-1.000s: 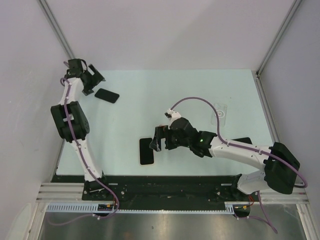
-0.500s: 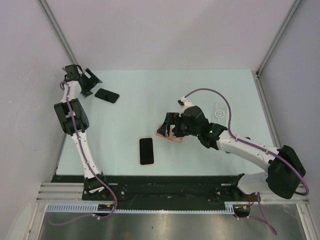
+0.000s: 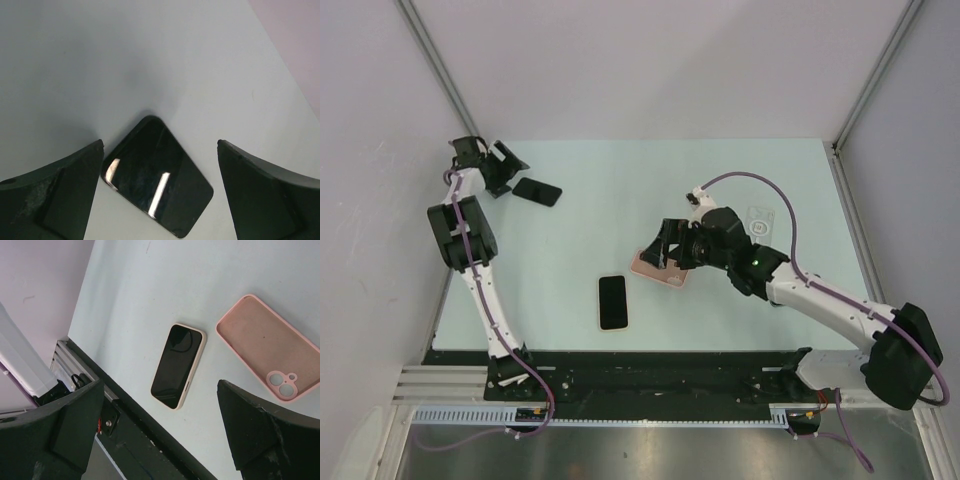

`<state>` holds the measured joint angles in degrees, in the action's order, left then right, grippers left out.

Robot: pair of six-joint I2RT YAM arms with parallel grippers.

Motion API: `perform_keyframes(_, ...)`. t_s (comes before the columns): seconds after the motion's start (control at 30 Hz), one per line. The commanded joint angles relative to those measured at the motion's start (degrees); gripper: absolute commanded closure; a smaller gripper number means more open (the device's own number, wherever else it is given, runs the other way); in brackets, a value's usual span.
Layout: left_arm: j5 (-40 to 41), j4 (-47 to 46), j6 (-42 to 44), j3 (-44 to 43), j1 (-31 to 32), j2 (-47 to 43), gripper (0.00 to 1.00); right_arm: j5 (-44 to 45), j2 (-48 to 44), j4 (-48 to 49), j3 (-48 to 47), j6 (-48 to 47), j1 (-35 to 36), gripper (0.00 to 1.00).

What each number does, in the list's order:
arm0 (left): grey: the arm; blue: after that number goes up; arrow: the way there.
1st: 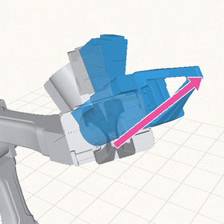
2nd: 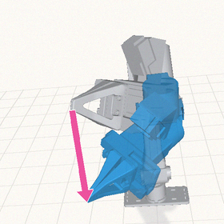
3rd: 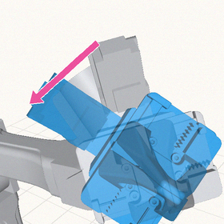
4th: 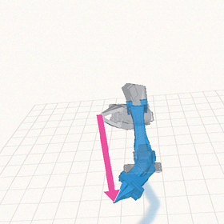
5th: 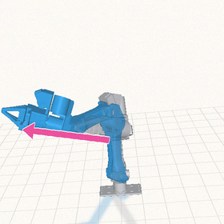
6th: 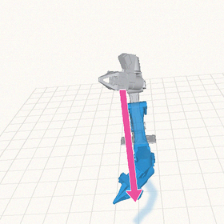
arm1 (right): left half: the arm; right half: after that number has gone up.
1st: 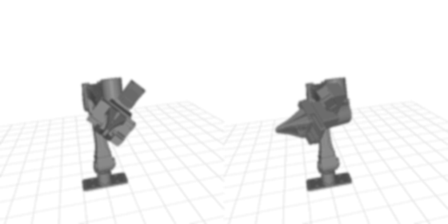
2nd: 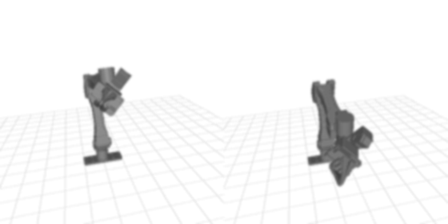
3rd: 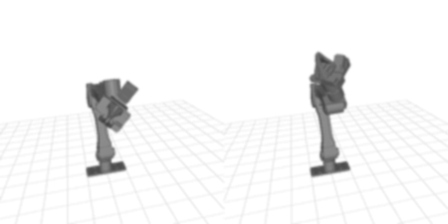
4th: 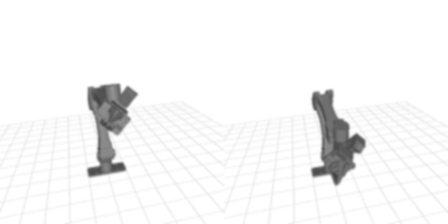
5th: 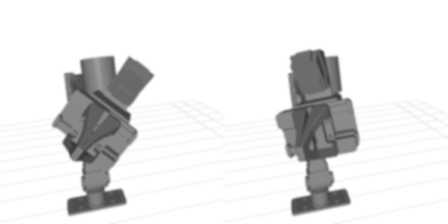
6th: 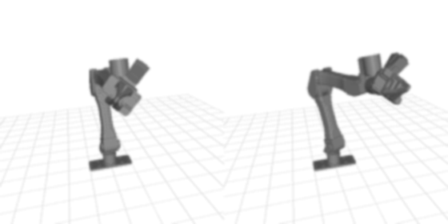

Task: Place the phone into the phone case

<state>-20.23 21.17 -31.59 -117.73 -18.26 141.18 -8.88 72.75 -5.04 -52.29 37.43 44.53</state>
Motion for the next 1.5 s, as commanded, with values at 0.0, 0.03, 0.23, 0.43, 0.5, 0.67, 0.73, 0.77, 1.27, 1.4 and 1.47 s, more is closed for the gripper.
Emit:
perform_keyframes(0.0,-1.13,0.19,-0.05,6.53,1.03,-5.91,0.01,1.41,-5.15,-1.20,0.96,-1.39,0.64,0.02)
perform_keyframes(0.03,-0.95,-0.07,-0.05,7.77,0.95,-6.79,0.02,2.02,-6.12,-1.29,1.49,-1.13,0.73,0.02)
perform_keyframes(0.23,-1.04,-3.93,0.04,20.86,2.70,-16.01,0.03,3.61,-12.01,-2.08,4.04,-0.43,1.61,0.02)
perform_keyframes(0.43,2.29,-8.69,5.48,33.35,10.95,-26.48,0.02,5.28,-14.74,-0.94,7.11,0.36,2.22,0.02)
perform_keyframes(0.5,4.13,-8.69,7.15,34.41,13.60,-28.84,0.01,5.11,-14.92,-0.50,7.90,0.80,2.31,0.02)
perform_keyframes(0.67,6.08,-10.09,6.72,31.71,12.90,-29.48,0.00,4.75,-15.18,-0.76,8.08,0.54,2.93,0.02)
perform_keyframes(0.73,5.82,-8.61,7.25,28.80,12.46,-27.73,0.00,5.02,-15.36,-1.03,8.00,0.28,2.84,0.02)
perform_keyframes(0.77,5.90,-7.90,7.42,25.22,12.11,-25.37,0.00,5.10,-15.45,-1.03,8.00,0.19,2.84,0.02)
perform_keyframes(1.27,1.25,2.83,7.16,-6.10,8.95,-1.27,0.00,5.37,-15.27,-1.21,8.00,0.45,0.38,0.02)
perform_keyframes(1.4,1.68,3.17,6.63,-6.54,8.95,-0.74,0.00,3.79,-14.92,-0.24,7.82,0.36,-0.50,0.02)
perform_keyframes(1.47,2.12,3.88,6.89,-6.54,9.03,-0.65,0.00,3.35,-15.01,-0.15,7.82,0.45,-1.02,0.02)
